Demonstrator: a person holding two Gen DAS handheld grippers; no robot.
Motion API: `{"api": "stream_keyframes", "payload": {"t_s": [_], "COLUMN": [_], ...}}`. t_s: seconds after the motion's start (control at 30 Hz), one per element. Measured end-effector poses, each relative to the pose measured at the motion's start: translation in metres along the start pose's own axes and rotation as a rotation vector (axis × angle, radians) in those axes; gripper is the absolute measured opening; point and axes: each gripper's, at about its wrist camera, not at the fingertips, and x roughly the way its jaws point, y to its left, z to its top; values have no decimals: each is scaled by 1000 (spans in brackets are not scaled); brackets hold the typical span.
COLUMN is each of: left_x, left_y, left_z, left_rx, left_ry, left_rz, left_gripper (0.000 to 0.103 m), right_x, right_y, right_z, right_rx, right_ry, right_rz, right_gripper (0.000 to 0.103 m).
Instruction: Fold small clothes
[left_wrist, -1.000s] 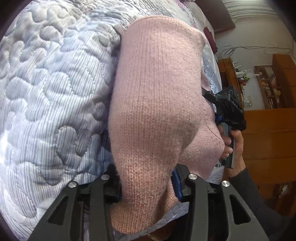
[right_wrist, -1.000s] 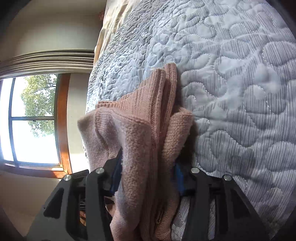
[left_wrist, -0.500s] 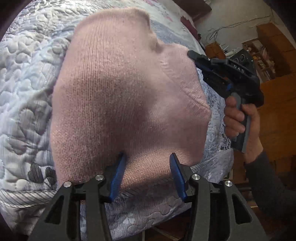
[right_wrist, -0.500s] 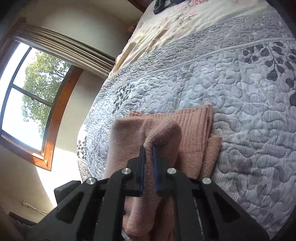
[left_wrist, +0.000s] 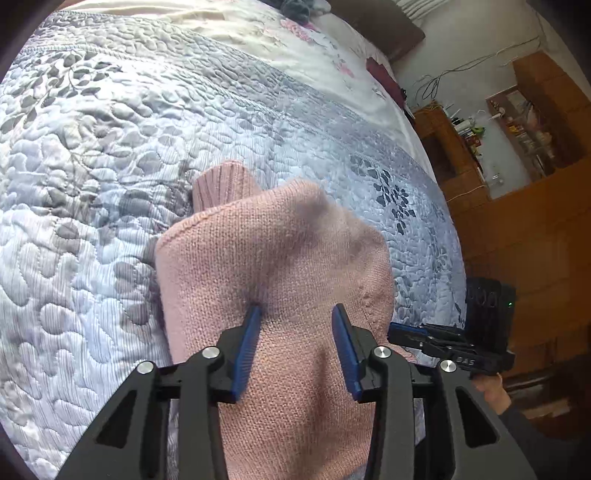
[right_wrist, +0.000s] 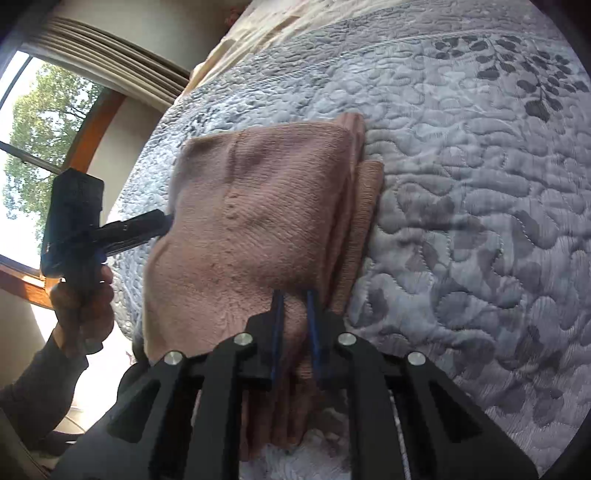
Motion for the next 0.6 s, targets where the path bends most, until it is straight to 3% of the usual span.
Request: {"api": "stream_keyframes", "payload": {"t_s": [0.07, 0.13, 0.2, 0.27, 0.3, 0.33, 0.43, 0.6], "left_x": [-17, -35, -39, -20, -13, -8, -18, -52], "left_y": [-11, -26, -35, -33, -27, -22, -20, -38], "left_z": [-2, -15, -36, -48, -51, -52, -50, -76], "left_rx": [25, 76, 117, 135, 121, 101, 65, 120], "left_ry": [-34, -61, -50, -8, -1, -3, -25, -53], "left_rz": [-5, -55, -57, 28, 43, 34, 9, -46], "left_gripper": [43, 44, 45, 45, 45, 44, 45, 49], "right_x": [-17, -37, -43, -30, -19, -13, -25, -61], "right_y": [1, 24, 45, 52, 47, 37, 24, 39], "right_z": [-6, -15, -25, -34, -35, -35, -37, -52], "right_rx": [11, -65, -128, -176, -174, -154, -81, -83], "right_ry": [-34, -73, -77, -45, -27, -21, -44, -97], "right_rz": [40, 47, 72, 21, -31, -59, -24, 25], "right_gripper": [22, 22, 19, 17, 2, 0, 0, 2]}}
